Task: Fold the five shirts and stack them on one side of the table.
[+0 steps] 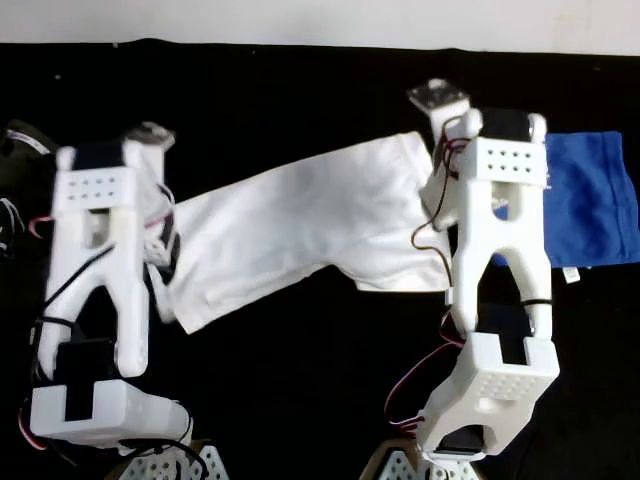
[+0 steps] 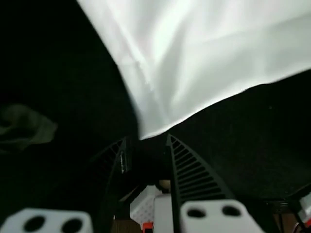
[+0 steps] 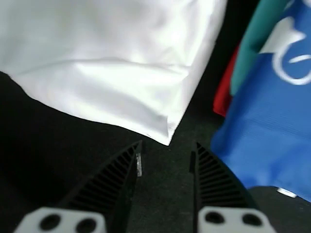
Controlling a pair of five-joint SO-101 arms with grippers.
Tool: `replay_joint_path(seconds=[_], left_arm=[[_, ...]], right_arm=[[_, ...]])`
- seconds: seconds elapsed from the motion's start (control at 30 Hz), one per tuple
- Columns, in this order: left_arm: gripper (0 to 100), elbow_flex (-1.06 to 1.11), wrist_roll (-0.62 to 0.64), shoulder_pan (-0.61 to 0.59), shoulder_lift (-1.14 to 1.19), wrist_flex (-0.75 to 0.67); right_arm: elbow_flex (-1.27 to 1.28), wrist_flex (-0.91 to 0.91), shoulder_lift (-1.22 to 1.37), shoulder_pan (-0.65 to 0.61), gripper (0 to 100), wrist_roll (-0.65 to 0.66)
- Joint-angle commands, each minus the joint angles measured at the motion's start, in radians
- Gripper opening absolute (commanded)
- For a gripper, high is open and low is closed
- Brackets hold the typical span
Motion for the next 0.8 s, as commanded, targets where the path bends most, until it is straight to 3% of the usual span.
replay_joint_path(seconds=[0.0, 0.13, 0.27, 0.43, 0.77], left_arm=[[13, -0.120, -0.009, -0.007, -0.027, 0.055], [13, -0.090, -0.006, -0.001, -0.019, -0.035], [0, -0.002, 0.063, 0.036, 0.076, -0.253], [1, -0.025, 0.121, 0.041, 0.305, -0.367], [1, -0.549, 0.120, -0.073, 0.722, -0.356]], right_arm=[[-0.133, 0.036, -0.062, 0.001, 15.0, 0.006], [-0.136, -0.059, -0.016, -0.064, 14.0, 0.005], [-0.134, -0.197, 0.110, -0.168, 0.2, -0.083], [-0.186, -0.381, 0.317, -0.242, 0.5, -0.155], [-0.533, -0.556, 0.714, -0.197, 0.5, -0.152]])
